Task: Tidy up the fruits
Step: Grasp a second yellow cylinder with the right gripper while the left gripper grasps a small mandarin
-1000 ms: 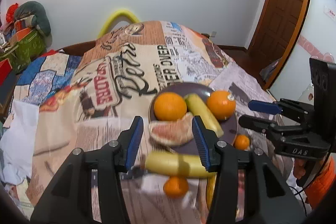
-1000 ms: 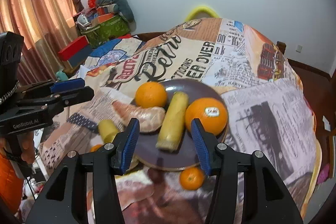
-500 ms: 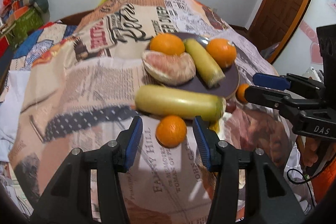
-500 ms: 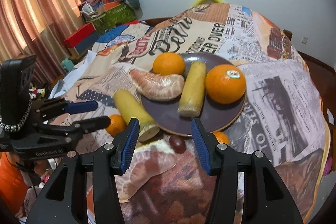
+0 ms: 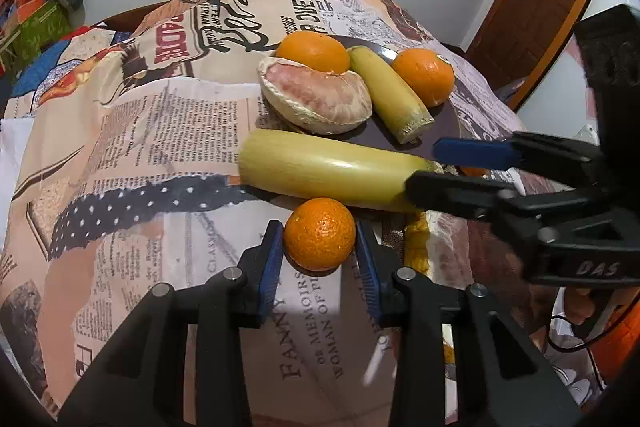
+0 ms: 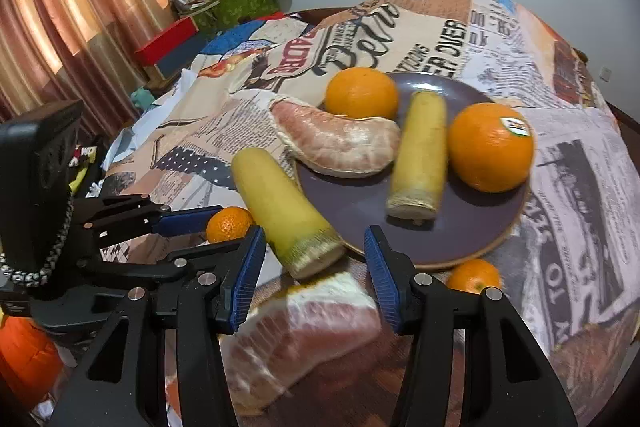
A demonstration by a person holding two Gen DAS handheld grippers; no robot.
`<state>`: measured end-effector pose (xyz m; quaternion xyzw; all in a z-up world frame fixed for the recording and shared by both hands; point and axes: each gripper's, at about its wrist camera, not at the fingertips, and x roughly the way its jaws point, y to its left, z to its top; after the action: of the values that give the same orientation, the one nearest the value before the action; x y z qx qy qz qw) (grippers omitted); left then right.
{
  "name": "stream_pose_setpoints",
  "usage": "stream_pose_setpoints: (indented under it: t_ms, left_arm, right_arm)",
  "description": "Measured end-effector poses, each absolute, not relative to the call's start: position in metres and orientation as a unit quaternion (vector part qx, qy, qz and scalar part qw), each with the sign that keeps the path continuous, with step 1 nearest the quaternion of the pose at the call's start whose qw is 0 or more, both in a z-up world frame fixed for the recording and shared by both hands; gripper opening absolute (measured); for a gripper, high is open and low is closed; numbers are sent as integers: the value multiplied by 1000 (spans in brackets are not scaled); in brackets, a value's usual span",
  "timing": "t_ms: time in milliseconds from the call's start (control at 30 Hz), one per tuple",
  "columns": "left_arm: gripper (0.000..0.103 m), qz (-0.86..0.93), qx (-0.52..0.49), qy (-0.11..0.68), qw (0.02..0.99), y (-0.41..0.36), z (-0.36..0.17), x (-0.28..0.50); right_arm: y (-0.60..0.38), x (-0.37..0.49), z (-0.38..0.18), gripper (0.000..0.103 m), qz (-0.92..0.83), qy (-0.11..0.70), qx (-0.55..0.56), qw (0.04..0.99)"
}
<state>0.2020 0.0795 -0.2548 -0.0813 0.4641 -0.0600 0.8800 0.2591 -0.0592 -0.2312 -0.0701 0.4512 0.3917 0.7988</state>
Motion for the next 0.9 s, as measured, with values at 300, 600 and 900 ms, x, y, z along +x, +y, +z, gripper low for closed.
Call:
stream_pose_setpoints:
  t_ms: [300,600,900]
  left_arm:
    - [36,-16,-80,448,891,108,-243,183]
    - [36,11,-90,430,898,133,-234,163]
    - [36,11,-98,425,900,143,-237,158]
  right_arm:
    - [-51,250,-233,36,407,465,-68,783]
    - [-26,231,-228,34,443,466,-102,759]
    - [18,248,-234,37,426,456,-155,766]
